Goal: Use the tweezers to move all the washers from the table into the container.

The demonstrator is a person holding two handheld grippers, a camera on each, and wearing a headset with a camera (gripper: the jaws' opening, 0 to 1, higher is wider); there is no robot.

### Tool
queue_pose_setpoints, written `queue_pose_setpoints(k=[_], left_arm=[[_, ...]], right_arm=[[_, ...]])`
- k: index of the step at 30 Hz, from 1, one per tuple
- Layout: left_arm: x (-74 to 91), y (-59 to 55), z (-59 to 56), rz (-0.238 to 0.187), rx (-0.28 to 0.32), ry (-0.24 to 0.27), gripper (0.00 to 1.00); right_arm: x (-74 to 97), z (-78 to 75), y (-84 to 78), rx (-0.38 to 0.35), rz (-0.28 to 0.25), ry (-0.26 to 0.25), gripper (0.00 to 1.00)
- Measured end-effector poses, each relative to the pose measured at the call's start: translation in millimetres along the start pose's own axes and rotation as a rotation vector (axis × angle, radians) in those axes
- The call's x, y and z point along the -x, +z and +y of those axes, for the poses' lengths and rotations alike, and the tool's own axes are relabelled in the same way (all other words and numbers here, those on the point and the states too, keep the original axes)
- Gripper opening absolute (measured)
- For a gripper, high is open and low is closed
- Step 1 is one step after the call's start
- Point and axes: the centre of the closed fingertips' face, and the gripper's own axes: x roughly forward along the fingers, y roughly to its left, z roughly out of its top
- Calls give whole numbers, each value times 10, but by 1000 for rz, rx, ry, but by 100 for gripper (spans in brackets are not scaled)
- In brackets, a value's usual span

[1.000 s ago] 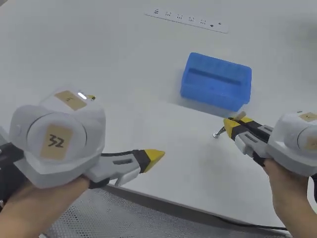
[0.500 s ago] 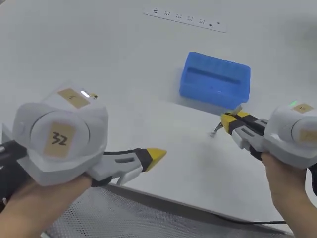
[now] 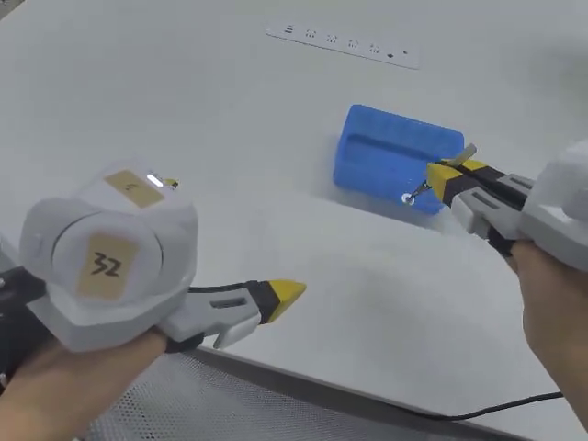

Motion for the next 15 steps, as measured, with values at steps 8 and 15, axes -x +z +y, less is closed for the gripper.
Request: queue_pose_setpoints(k=[8,15], left_arm=[[10,10,13,0,-1,1,98],[10,25,15,0,-4,2,98]], right_arm=[[-139,-180,137,15,-27,-32,1],[-290,-373,43,28,1,-85,1]])
